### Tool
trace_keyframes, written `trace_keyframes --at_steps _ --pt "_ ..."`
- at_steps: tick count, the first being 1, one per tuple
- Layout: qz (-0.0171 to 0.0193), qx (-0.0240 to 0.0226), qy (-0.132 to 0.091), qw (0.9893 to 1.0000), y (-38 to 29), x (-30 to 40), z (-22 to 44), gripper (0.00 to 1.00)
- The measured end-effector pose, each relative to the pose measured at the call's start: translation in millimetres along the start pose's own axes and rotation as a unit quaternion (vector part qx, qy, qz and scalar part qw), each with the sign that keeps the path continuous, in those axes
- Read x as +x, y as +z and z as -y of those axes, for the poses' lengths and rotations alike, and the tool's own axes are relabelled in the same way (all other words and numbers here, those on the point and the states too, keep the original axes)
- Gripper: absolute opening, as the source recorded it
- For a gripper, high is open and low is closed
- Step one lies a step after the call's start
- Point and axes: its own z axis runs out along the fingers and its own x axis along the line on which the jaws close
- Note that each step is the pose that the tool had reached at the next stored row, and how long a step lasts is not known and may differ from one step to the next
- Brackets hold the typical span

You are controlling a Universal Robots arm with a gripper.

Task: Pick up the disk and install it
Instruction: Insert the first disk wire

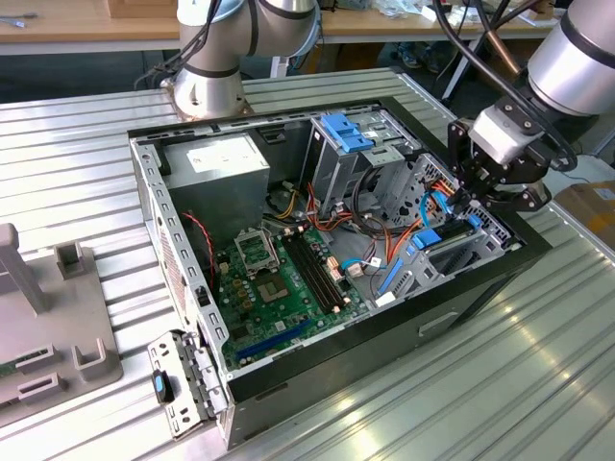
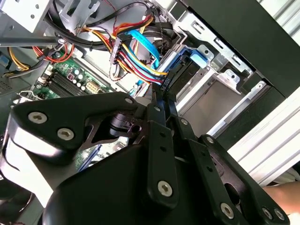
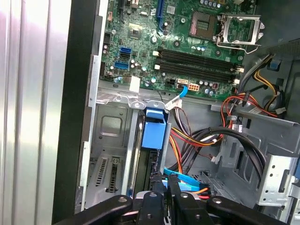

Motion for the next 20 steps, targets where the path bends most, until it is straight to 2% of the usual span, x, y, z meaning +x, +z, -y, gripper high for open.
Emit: trace_keyframes --at_steps 4,10,14,17,20 --pt "0.0003 0.0001 0.000 1.0000 -1.2 -0.2 0.7 0.16" --pt "0.0013 0.0002 0.000 1.0000 0.3 0.4 12.8 0.16" --pt "0.0013 0.0002 0.000 1.0000 -1.7 -2.5 13.1 0.16" --pt "0.0013 0.0003 0.001 1.0000 -1.1 -8.6 13.8 0.16" --pt "0.0012 0.0003 0.001 1.0000 -0.7 -8.7 16.9 0.16"
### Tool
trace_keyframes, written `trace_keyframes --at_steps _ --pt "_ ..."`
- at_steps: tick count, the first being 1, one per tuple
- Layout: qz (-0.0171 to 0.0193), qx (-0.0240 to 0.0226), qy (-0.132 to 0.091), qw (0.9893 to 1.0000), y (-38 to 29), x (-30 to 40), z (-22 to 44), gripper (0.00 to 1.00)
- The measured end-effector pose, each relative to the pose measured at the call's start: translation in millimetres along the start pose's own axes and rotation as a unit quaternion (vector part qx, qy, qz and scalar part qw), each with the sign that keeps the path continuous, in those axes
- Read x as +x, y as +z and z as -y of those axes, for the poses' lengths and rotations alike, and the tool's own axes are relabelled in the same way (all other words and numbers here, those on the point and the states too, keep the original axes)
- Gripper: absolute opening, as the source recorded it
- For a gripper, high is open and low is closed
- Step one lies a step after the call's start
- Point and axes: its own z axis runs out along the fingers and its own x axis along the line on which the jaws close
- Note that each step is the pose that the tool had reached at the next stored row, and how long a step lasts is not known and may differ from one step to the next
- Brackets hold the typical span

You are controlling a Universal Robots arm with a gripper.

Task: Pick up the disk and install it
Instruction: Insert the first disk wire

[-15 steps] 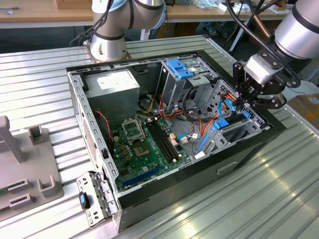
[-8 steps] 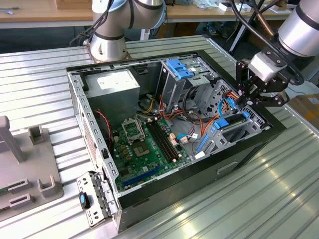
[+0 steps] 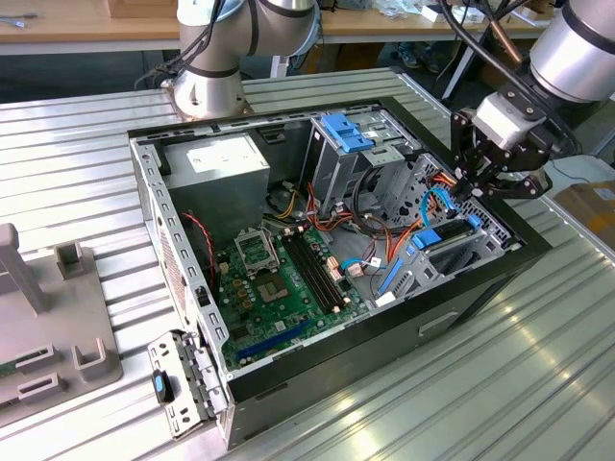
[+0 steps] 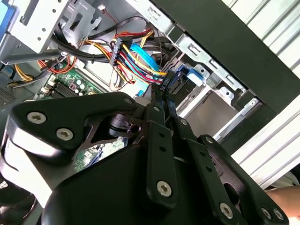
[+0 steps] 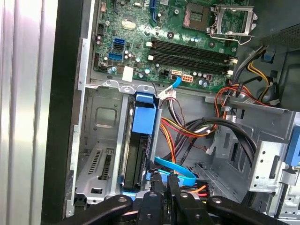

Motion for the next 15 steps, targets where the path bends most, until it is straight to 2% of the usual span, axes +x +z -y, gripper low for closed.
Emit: trace_keyframes --at_steps 2,5,8,9,13,14,15 --pt "0.0000 0.0000 0.000 1.0000 0.8 1.0 6.9 0.16" --pt "0.0000 0.0000 0.000 1.0000 1.2 2.1 10.8 0.16" --pt "0.0001 0.0000 0.000 1.0000 1.5 6.9 10.3 0.16" --pt "0.0000 0.0000 0.000 1.0000 2.9 9.8 9.8 0.16" --pt "0.0000 0.0000 0.000 1.0000 11.0 12.1 8.6 0.16" --pt "-0.0001 0.0002 0.002 1.0000 14.5 10.5 -8.8 0.16" --pt "-0.0016 0.0016 0.014 0.9999 17.1 10.8 -9.2 0.16"
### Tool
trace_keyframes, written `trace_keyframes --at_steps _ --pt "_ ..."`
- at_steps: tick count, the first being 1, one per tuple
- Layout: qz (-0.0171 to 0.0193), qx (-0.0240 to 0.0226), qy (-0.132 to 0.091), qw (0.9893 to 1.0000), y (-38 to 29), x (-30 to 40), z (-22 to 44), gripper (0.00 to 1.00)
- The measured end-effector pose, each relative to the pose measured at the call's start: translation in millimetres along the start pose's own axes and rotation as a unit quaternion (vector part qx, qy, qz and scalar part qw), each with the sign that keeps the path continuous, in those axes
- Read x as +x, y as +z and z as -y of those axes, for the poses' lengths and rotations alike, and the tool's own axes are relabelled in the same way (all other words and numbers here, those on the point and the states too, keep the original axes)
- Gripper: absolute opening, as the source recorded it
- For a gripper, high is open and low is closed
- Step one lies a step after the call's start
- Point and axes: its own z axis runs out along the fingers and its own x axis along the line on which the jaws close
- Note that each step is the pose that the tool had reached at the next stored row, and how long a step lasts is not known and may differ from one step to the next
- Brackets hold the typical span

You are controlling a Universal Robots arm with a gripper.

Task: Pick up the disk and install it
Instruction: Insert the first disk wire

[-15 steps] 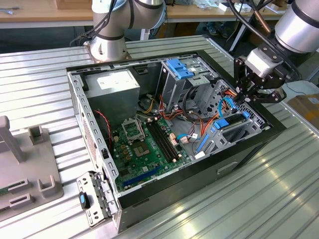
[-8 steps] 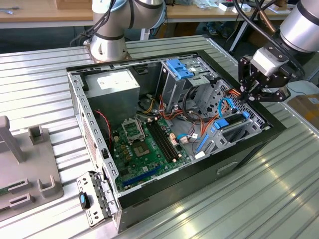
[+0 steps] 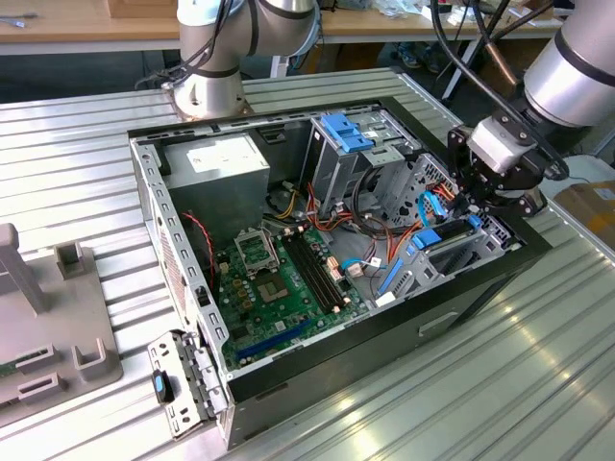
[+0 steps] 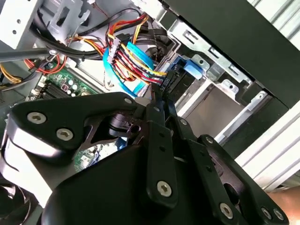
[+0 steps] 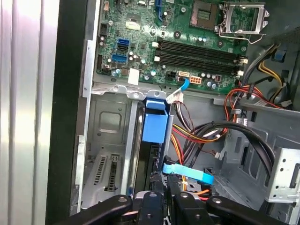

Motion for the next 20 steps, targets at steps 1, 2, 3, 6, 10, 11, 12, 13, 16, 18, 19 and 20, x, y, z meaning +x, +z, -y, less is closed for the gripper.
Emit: trace_keyframes --at_steps 1,2,3,6,10,11,12,13,16,18,19,20 --pt "-0.0073 0.0027 0.026 0.9996 2.8 0.4 -6.0 0.16" --pt "-0.0082 0.0030 0.029 0.9995 2.8 0.5 -6.0 0.16" --pt "-0.0093 0.0037 0.036 0.9993 2.7 0.5 -6.1 0.16" --pt "-0.0127 0.0035 0.036 0.9993 3.8 0.6 -6.1 0.16" --pt "-0.0160 0.0038 0.041 0.9990 4.1 0.7 -6.0 0.16" --pt "-0.0161 0.0038 0.041 0.9990 4.1 0.7 -6.1 0.16" --pt "-0.0211 0.0034 0.041 0.9989 4.1 0.5 -6.0 0.16" --pt "-0.0227 0.0033 0.041 0.9989 4.2 0.6 -6.1 0.16" --pt "-0.0243 0.0040 0.047 0.9986 4.5 0.5 -6.1 0.16" --pt "-0.0248 0.0042 0.050 0.9985 4.4 0.3 -6.1 0.16" --pt "-0.0252 0.0045 0.053 0.9983 4.6 -0.4 -6.0 0.16" --pt "-0.0255 0.0047 0.056 0.9981 4.6 -0.7 -6.1 0.16"
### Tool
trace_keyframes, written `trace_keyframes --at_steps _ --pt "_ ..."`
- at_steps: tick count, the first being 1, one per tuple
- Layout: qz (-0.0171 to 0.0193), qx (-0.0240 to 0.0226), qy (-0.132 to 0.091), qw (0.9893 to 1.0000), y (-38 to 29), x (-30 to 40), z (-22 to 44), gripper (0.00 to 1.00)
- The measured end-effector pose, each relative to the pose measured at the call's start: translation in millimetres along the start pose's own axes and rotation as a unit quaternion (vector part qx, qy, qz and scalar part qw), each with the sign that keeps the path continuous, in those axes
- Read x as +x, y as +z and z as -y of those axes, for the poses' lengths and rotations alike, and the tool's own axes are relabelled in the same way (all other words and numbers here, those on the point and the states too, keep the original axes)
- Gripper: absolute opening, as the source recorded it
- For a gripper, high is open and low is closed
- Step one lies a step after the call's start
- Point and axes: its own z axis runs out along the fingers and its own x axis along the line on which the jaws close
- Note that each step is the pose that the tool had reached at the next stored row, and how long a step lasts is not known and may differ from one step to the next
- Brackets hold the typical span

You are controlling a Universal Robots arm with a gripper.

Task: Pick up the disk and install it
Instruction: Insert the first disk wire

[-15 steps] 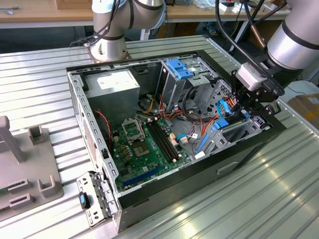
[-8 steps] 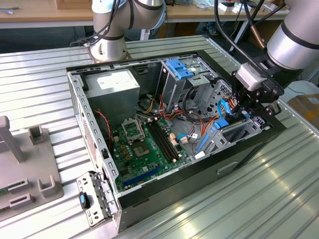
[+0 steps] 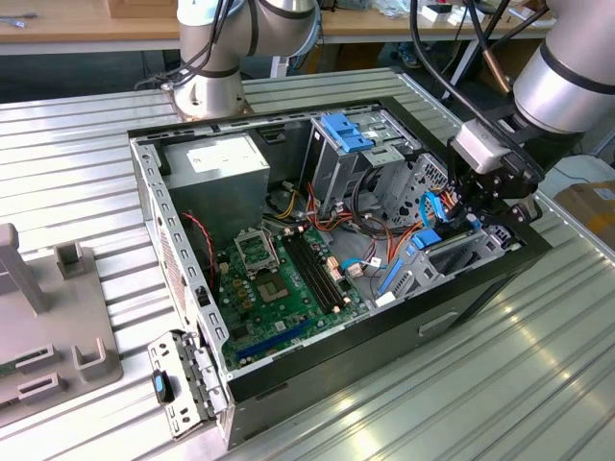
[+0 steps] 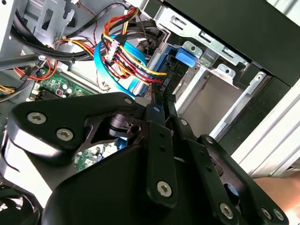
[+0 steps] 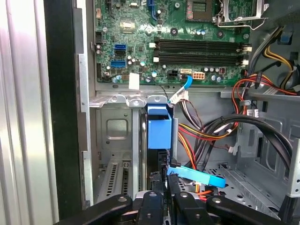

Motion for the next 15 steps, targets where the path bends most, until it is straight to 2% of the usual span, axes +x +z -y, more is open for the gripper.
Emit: trace_keyframes --at_steps 11,12,15 --pt "-0.0020 0.0013 0.016 0.9999 0.9 -3.2 -1.0 0.16" --pt "-0.0021 -0.0015 0.016 0.9999 0.9 -3.3 -1.0 0.16" --pt "-0.0021 -0.0022 0.016 0.9999 0.9 -3.2 -1.0 0.16"
